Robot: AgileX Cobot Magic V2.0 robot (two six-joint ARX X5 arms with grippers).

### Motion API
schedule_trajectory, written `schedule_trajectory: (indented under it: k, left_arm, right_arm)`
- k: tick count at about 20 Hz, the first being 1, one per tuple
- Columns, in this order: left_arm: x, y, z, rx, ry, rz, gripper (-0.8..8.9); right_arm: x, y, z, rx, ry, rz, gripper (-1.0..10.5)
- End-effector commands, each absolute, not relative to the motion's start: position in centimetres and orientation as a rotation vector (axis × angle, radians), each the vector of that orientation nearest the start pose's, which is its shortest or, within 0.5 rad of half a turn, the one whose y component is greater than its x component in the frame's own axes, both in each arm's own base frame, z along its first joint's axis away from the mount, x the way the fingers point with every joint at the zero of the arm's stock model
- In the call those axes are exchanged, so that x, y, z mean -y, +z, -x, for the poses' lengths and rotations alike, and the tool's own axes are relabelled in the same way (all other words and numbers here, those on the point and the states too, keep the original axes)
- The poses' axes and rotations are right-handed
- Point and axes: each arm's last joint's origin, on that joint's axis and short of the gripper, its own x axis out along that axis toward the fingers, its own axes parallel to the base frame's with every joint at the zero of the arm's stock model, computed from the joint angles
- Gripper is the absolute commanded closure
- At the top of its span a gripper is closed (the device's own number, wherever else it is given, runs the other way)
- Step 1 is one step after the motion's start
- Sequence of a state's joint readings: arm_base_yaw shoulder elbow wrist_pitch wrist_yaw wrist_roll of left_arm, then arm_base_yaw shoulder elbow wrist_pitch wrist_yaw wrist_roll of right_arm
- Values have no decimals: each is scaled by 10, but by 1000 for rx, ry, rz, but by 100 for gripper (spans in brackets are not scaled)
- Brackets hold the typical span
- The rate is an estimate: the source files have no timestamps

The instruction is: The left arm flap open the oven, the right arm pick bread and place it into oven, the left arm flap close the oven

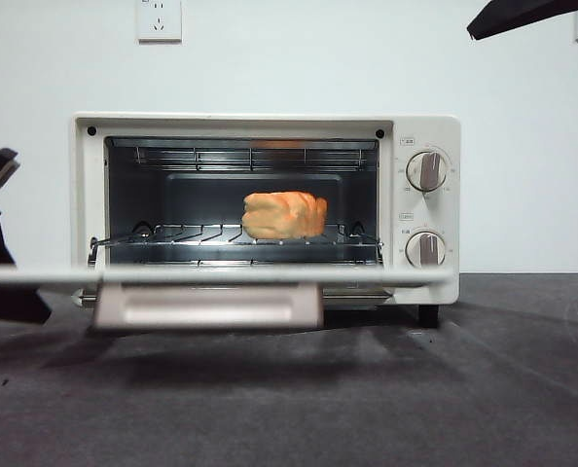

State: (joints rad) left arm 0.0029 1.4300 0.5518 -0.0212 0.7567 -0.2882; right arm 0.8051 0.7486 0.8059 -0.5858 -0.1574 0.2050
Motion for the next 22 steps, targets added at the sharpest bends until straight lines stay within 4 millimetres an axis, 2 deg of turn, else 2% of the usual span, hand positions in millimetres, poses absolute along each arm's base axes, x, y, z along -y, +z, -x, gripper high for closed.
schedule_trajectory:
  k: [1, 16, 22]
  left_arm:
    - [23, 154, -249, -895, -661, 654, 799]
    - [17, 182, -269, -605, -687, 705, 798]
    - [16, 185, -270, -578, -693, 702, 798]
  right_arm:
    - [-114, 312, -101, -599, 895, -5, 570]
    - [-114, 311, -101, -613, 889, -14, 570]
    - [-114, 311, -101, -617, 886, -22, 570]
